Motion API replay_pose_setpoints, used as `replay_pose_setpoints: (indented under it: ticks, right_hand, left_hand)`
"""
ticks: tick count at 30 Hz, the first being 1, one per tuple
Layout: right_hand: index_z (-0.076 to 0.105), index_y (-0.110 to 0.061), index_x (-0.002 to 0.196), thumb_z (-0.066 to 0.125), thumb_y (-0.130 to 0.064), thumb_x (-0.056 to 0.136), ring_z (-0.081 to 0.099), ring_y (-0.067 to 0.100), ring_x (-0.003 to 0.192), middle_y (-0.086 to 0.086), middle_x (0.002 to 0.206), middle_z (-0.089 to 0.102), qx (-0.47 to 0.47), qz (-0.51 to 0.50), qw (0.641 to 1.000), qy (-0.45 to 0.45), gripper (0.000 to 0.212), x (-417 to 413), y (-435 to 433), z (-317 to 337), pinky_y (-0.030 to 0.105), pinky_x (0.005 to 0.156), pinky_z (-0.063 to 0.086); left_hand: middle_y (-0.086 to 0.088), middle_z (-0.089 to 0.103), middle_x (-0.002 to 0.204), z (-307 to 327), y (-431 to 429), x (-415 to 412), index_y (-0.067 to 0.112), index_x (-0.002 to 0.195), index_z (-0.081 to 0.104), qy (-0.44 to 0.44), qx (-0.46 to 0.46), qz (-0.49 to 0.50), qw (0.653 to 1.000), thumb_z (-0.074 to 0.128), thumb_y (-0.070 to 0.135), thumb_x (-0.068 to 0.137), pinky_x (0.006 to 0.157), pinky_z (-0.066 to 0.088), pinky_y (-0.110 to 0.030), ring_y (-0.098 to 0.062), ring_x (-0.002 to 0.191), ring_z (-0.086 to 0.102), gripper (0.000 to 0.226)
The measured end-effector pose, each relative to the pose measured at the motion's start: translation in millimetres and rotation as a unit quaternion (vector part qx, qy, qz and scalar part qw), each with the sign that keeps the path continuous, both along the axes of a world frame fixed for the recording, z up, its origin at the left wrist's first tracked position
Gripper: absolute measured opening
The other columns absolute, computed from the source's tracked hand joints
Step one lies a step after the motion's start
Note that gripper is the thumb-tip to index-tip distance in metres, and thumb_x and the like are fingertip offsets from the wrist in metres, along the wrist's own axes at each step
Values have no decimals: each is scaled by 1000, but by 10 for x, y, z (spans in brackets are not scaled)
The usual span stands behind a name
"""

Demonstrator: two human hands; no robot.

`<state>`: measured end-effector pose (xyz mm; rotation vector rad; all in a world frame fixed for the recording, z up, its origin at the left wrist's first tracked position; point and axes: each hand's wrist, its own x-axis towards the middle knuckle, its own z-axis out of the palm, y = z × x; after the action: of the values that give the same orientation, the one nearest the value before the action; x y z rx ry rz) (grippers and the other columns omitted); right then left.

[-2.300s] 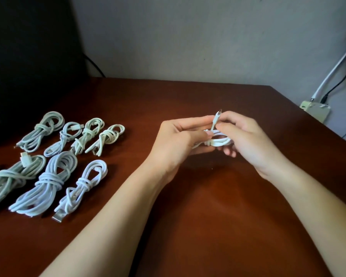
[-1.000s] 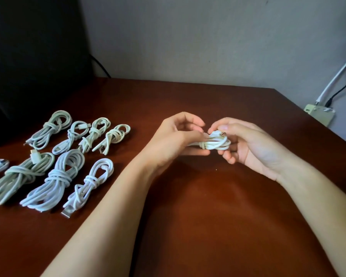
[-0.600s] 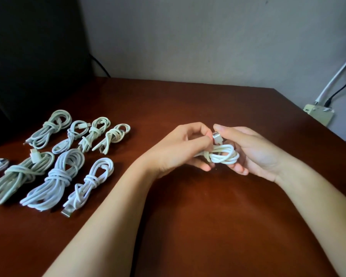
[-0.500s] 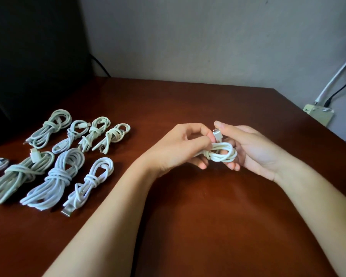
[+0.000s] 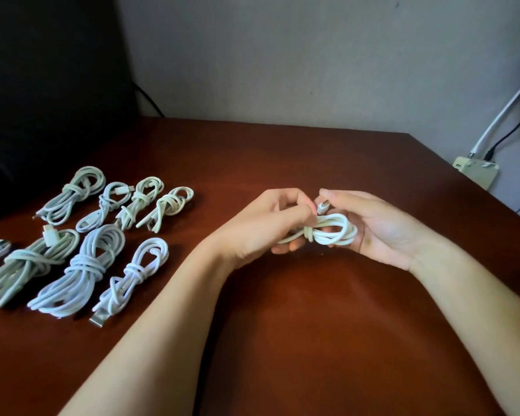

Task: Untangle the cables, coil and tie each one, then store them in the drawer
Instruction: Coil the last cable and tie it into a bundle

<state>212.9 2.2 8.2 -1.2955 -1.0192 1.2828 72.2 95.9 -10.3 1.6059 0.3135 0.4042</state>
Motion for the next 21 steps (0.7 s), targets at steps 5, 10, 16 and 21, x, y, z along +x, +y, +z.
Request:
replay_pose_setpoints:
  ticks: [5,10,16,21]
  right_hand:
    - [68,-15,66,65,-20,69,61,8,57,2,66,65,30,-46,996,-65,6,63,8,-23,18,52,51]
    - [65,-9,78,65,-13,70,66,15,65,8,72,68,54,-42,996,-60,9,99,-7,-49,23,58,55]
    - [74,-16,79,59,-17,76,66,16,75,7,81,69,58,-36,997,-21,15,87,23,-39,26,67,55]
    - [73,-8,81,57,-9,75,66,20,86,11,85,69,56,-65,994,72,17,92,66,-49,26,79,56]
  left_hand:
    - [-11,42,66,-19,-13,-2,14,97,39,23,-37,-28,999,50,11,71,34,19,-15,-12,42,31,28]
    - [-4,50,52,-17,-72,24,14,101,37,14,-36,-49,998,50,4,79,35,25,-16,-12,43,36,27]
    - [-9,50,55,-5,-39,36,13,100,38,-27,-99,-10,995,51,5,76,34,28,-16,-15,45,38,28]
    - [-12,50,52,37,-42,37,11,94,39,-73,-139,10,988,37,-9,89,33,28,-15,-10,34,36,20]
